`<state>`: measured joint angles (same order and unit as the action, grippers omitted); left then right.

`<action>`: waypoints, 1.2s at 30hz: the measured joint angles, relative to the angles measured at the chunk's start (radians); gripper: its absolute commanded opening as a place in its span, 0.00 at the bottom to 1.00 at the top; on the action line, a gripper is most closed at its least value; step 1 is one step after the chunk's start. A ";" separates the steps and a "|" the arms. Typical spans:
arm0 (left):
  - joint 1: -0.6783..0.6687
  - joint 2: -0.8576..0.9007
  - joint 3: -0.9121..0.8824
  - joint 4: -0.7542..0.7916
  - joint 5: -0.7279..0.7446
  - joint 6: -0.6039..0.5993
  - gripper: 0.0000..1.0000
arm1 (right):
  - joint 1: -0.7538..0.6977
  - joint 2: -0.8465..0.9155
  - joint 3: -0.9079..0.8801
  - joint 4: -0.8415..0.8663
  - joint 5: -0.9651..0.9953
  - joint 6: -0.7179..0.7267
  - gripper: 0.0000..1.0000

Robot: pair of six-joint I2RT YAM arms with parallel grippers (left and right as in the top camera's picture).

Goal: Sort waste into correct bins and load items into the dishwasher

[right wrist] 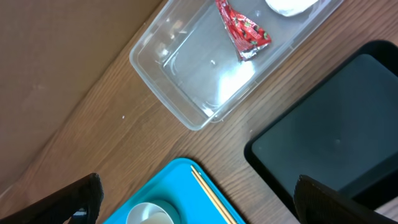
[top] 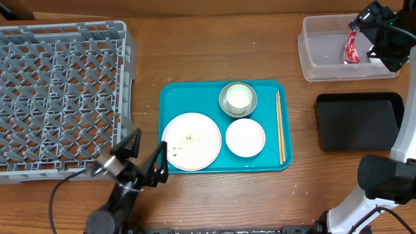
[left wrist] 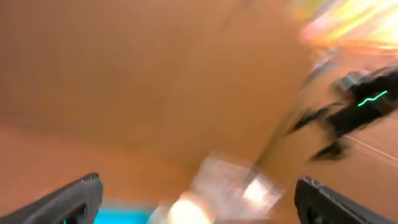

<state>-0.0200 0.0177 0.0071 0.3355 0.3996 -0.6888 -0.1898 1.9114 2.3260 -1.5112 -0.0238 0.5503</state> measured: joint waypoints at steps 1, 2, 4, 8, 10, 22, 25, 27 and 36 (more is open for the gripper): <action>0.000 -0.001 0.003 0.102 0.014 -0.037 1.00 | 0.000 0.000 0.000 0.000 0.000 0.000 1.00; 0.000 -0.004 0.007 0.145 0.019 -0.054 1.00 | 0.000 0.000 0.000 0.000 0.000 0.000 1.00; 0.000 -0.006 0.034 0.150 0.036 -0.093 1.00 | 0.000 0.000 0.000 0.000 -0.002 0.000 1.00; 0.000 0.118 0.227 -0.185 0.129 -0.054 1.00 | 0.000 0.000 0.000 0.000 -0.002 0.000 1.00; 0.000 0.309 0.417 -0.350 0.222 0.037 1.00 | 0.000 0.001 0.000 0.002 -0.002 -0.001 1.00; -0.302 1.317 1.400 -1.413 0.158 0.504 1.00 | 0.000 0.001 0.000 0.000 -0.003 0.000 1.00; -0.464 1.457 1.534 -1.468 0.001 0.517 1.00 | 0.000 0.001 0.000 0.000 -0.003 0.000 1.00; -0.560 1.511 1.563 -1.464 -0.104 0.515 1.00 | 0.000 0.001 0.000 0.000 -0.003 0.000 1.00; -0.840 1.735 1.578 -1.349 -0.374 0.501 1.00 | 0.000 0.001 0.000 0.000 -0.003 -0.001 1.00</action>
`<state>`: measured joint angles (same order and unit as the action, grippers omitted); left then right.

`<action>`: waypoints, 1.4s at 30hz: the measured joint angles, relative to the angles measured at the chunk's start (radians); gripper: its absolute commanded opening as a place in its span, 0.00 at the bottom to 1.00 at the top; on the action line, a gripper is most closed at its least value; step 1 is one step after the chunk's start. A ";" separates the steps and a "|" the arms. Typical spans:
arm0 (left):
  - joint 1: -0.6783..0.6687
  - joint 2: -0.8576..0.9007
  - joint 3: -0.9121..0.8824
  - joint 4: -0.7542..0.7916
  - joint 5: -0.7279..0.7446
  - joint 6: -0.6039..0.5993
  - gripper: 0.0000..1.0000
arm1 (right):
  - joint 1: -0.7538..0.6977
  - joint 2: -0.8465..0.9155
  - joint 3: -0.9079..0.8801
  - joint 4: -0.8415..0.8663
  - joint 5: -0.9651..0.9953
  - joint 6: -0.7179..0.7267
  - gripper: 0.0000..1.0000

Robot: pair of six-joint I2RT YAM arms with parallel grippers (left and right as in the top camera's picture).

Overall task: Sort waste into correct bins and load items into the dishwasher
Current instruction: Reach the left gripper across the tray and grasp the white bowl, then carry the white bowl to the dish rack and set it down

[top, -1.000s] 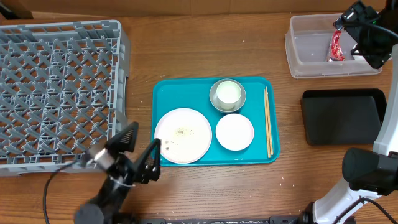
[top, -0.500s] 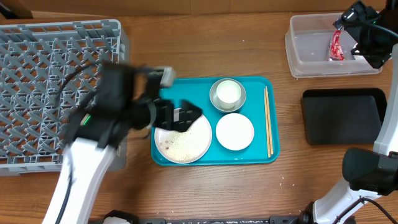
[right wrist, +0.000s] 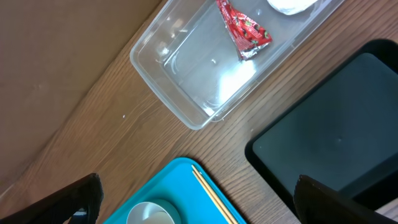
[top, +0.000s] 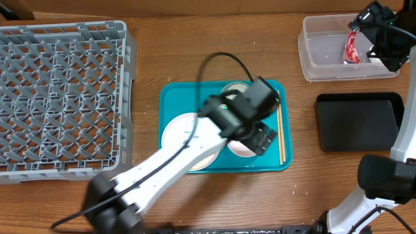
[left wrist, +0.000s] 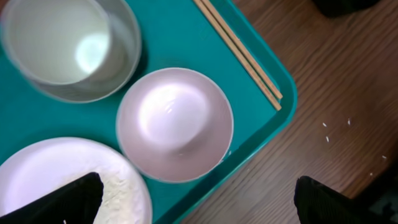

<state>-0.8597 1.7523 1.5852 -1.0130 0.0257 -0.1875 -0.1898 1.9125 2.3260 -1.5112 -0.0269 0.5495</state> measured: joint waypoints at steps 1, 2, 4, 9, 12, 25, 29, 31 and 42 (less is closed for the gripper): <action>-0.010 0.023 0.000 0.005 0.008 0.000 1.00 | 0.000 0.000 0.000 0.000 0.000 0.001 1.00; -0.017 0.048 0.000 0.011 0.026 0.000 1.00 | 0.000 0.000 0.000 -0.001 0.000 0.000 1.00; -0.025 0.090 0.000 0.021 0.069 0.000 1.00 | 0.000 0.000 0.000 0.000 0.000 0.001 1.00; -0.039 0.173 0.000 0.042 0.116 0.000 1.00 | 0.000 0.000 0.000 0.000 0.000 0.000 1.00; -0.049 0.209 0.000 0.051 0.106 -0.019 1.00 | 0.000 0.000 0.000 0.000 0.000 0.000 1.00; -0.097 0.348 0.000 0.095 0.021 -0.066 0.68 | 0.000 0.000 0.000 0.000 0.000 0.000 1.00; -0.118 0.349 0.001 0.111 -0.020 -0.083 0.46 | 0.000 0.000 0.000 0.000 0.000 0.000 1.00; -0.129 0.349 0.002 0.112 -0.044 -0.101 0.38 | 0.000 0.000 0.000 -0.001 0.000 0.000 1.00; -0.154 0.349 0.002 0.113 -0.126 -0.123 0.10 | 0.000 0.000 0.000 0.000 0.000 0.000 1.00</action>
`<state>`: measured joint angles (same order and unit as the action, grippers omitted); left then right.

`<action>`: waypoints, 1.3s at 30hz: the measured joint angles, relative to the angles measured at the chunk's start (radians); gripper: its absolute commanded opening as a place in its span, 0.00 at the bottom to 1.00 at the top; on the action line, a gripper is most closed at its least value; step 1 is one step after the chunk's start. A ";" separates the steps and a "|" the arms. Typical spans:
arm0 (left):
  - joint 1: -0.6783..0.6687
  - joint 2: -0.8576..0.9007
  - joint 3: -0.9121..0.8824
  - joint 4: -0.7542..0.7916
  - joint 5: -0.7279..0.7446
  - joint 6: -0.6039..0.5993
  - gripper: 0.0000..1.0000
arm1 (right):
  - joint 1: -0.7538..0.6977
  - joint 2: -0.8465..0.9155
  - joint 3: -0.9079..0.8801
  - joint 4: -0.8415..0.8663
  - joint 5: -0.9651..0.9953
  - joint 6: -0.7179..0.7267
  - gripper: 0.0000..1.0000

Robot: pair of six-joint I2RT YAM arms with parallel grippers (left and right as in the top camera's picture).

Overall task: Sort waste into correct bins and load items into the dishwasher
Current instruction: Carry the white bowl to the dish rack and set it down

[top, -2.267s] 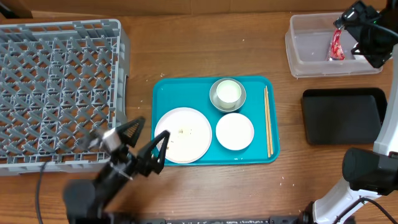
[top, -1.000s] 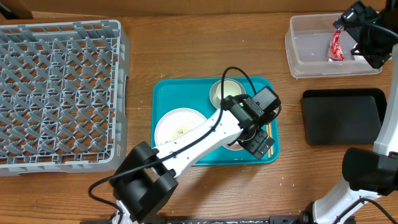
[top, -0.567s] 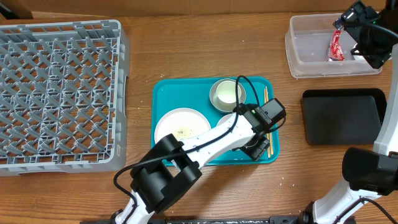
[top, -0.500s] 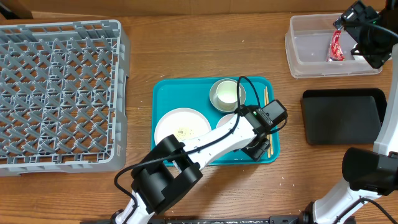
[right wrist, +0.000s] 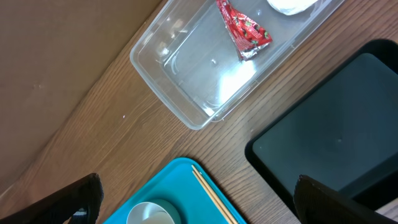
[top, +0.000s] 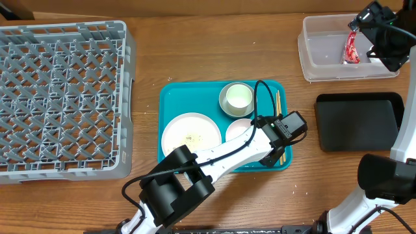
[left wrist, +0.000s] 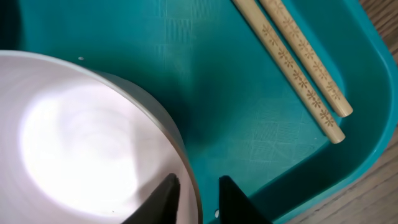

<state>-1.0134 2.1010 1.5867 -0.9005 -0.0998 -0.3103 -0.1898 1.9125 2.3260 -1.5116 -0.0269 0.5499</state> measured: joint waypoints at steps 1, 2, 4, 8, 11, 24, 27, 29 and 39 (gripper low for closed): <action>-0.002 0.000 0.000 0.000 -0.002 -0.003 0.09 | 0.000 0.000 0.000 0.000 0.000 0.000 1.00; -0.002 0.000 0.000 0.000 -0.004 -0.005 0.08 | 0.000 0.000 0.000 0.001 0.000 0.000 1.00; -0.006 0.000 0.000 0.000 -0.010 -0.002 0.07 | 0.000 0.000 0.000 0.000 0.000 0.000 1.00; -0.020 0.000 0.000 0.000 -0.036 -0.002 0.04 | 0.000 0.000 0.000 0.000 0.000 0.000 1.00; -0.028 0.000 0.004 -0.001 -0.052 -0.002 0.04 | 0.000 0.000 0.000 0.000 0.000 0.000 1.00; -0.047 0.000 0.332 -0.327 0.042 -0.035 0.04 | 0.000 0.000 0.000 0.000 0.000 0.000 1.00; -0.031 -0.006 0.452 -0.439 0.069 -0.030 0.04 | 0.000 0.000 0.000 0.000 0.000 0.000 1.00; -0.004 -0.023 0.518 -0.502 0.081 -0.027 0.04 | 0.000 0.000 0.000 0.000 0.000 0.000 1.00; 0.534 -0.282 0.634 -0.549 0.271 0.014 0.04 | 0.000 0.000 0.000 0.000 0.000 0.000 1.00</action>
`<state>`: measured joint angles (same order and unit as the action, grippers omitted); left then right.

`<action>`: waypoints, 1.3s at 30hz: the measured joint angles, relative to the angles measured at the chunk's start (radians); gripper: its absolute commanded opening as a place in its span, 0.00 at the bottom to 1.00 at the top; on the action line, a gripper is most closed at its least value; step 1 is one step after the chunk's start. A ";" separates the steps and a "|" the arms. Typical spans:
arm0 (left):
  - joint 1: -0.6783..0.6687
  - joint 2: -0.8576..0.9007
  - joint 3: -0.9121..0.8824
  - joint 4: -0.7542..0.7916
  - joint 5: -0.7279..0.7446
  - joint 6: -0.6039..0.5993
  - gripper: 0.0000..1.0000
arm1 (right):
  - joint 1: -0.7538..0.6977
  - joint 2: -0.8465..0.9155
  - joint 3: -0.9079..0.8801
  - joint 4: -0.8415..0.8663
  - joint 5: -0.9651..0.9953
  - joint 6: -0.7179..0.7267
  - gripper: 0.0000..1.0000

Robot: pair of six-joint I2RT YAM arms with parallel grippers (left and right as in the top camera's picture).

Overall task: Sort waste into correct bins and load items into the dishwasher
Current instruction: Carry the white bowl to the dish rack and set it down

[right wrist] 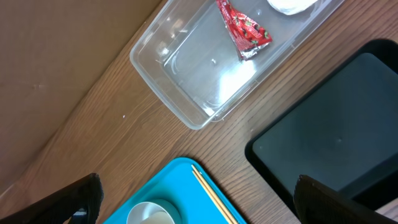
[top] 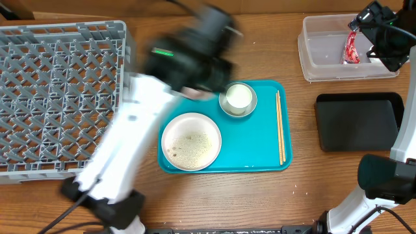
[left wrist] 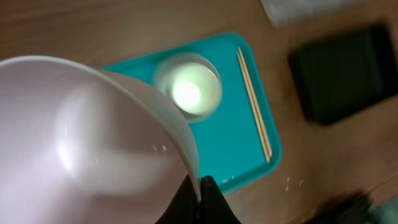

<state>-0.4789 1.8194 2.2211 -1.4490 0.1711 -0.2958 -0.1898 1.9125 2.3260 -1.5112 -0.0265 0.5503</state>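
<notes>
My left gripper (left wrist: 200, 191) is shut on the rim of a small white bowl (left wrist: 87, 137), held high above the teal tray (left wrist: 227, 149). In the overhead view the left arm (top: 192, 49) is a blur over the tray's far left corner. On the tray (top: 250, 153) stand a crumb-flecked white plate (top: 191, 141), a metal cup (top: 238, 99) and a pair of chopsticks (top: 280, 127). The grey dish rack (top: 62, 97) fills the left side. My right gripper (right wrist: 199, 202) is open, high beside the clear bin (right wrist: 205, 68) holding a red wrapper (right wrist: 244, 30).
A black bin (top: 357, 120) lies right of the tray, with the clear bin (top: 325, 49) behind it. Wooden table surface surrounds the tray, and a few crumbs lie near the front edge.
My left gripper was low on the tray, its fingers astride the small bowl's rim. Now it is shut on that rim and raised high, and the bowl is gone from the tray.
My left arm was low at the table's front left with its gripper open. It then hung over the tray above the small bowl, then sat at the bowl's rim. Now it holds the bowl aloft. My right arm stayed over the clear bin throughout.
</notes>
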 measured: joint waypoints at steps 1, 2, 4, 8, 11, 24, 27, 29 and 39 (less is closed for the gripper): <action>0.081 -0.015 0.002 0.000 0.048 0.016 0.04 | 0.000 0.000 0.000 0.000 0.000 0.000 1.00; 0.175 -0.026 0.004 0.001 0.111 0.039 0.04 | 0.000 0.000 0.000 0.000 0.000 0.000 1.00; 0.352 -0.027 0.004 0.005 0.259 0.094 0.04 | 0.000 0.000 0.000 0.000 0.000 0.000 1.00; 0.689 0.022 0.003 0.009 0.605 0.232 0.04 | 0.000 0.000 0.000 0.000 0.000 0.000 1.00; 0.878 0.094 0.003 0.010 0.824 0.335 0.04 | 0.000 0.000 0.000 0.000 -0.001 -0.001 1.00; 1.164 0.446 0.002 -0.032 1.323 0.632 0.04 | 0.000 0.000 0.000 0.000 -0.001 0.000 1.00; 1.163 0.491 0.001 0.003 1.347 0.656 0.04 | 0.000 0.000 0.000 0.000 0.000 0.000 1.00; 1.163 0.511 0.001 0.023 1.353 0.666 0.04 | 0.000 0.000 0.000 0.000 0.000 0.000 1.00; 1.163 0.536 0.000 0.215 1.371 0.681 0.04 | 0.000 0.000 0.000 0.000 0.000 0.000 1.00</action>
<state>0.6842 2.3550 2.2211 -1.2343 1.5425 0.3855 -0.1902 1.9125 2.3260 -1.5112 -0.0269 0.5499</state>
